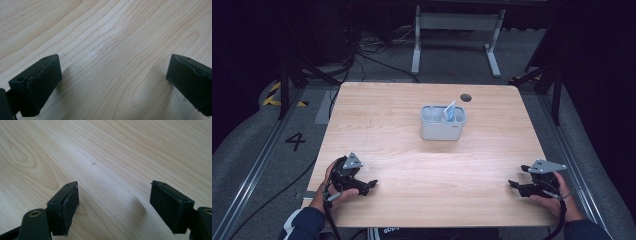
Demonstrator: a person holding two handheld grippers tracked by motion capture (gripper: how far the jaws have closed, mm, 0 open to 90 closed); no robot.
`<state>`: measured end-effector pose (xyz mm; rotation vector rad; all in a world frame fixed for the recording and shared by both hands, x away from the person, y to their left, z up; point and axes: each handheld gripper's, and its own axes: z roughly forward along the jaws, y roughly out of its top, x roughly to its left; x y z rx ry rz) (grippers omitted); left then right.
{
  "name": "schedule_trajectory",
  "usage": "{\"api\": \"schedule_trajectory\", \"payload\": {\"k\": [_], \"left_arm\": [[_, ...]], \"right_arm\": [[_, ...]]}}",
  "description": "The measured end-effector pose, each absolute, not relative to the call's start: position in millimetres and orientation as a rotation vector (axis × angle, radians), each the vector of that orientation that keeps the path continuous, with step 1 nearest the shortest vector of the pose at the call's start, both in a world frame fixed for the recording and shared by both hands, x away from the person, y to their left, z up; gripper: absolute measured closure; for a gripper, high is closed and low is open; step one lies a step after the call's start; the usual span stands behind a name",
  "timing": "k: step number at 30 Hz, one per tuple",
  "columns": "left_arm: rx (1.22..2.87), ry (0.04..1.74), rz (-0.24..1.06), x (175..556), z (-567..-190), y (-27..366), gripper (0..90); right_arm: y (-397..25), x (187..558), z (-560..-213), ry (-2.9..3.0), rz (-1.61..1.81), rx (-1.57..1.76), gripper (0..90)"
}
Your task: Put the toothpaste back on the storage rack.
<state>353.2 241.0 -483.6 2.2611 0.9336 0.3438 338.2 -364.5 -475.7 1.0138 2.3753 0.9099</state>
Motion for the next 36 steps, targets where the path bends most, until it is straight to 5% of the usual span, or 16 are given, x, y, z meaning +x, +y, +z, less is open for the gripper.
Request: {"api": "schedule_trajectory", "payload": {"k": [36], "left_arm": [[2.253,0.958,0.351,351,-484,240,0.4]], "right_arm": [[-393,328,-487,2.293,1.024,1.178,19.8]]}}
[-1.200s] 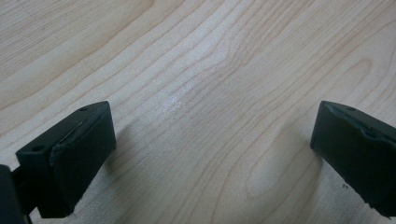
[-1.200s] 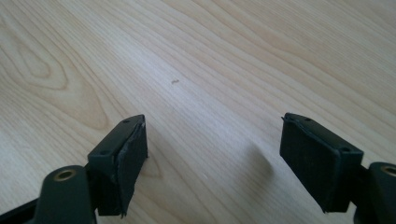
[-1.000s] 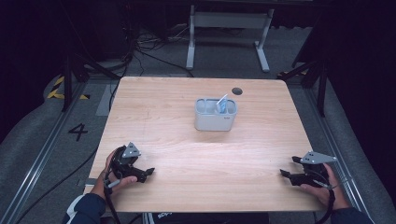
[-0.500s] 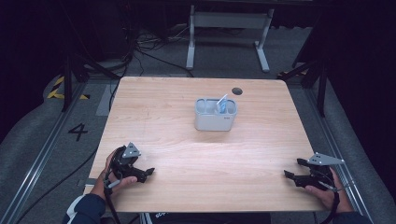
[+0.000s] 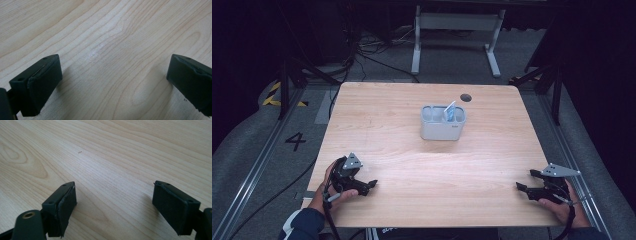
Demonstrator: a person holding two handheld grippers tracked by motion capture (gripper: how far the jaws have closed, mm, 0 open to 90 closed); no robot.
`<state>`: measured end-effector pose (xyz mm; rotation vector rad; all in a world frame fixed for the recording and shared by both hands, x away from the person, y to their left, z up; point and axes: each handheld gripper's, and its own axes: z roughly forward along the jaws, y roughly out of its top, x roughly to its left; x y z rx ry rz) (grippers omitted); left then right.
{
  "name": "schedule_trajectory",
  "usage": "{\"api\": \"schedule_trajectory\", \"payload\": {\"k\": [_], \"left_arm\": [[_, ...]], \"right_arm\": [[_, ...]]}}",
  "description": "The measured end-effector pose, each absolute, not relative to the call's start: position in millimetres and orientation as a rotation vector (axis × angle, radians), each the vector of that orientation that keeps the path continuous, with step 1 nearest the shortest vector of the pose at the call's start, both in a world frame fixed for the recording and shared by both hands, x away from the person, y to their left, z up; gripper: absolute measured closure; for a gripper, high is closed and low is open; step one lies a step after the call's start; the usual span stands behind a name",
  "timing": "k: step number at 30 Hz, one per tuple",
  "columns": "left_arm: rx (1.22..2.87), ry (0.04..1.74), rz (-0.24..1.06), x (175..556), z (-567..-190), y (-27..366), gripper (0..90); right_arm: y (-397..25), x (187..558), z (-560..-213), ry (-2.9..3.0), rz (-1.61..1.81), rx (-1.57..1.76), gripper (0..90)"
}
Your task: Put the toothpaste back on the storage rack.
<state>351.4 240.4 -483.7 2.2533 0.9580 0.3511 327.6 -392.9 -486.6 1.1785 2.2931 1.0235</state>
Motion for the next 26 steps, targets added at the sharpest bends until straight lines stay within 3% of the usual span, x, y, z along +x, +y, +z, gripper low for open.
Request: {"api": "schedule_trajectory", "payload": {"k": [26], "left_arm": [[2.249,0.966,0.352,351.9,-483.8,240.1,0.2]], "right_arm": [[-393.7,328.9,-486.9,2.282,1.013,1.197,17.2]]}}
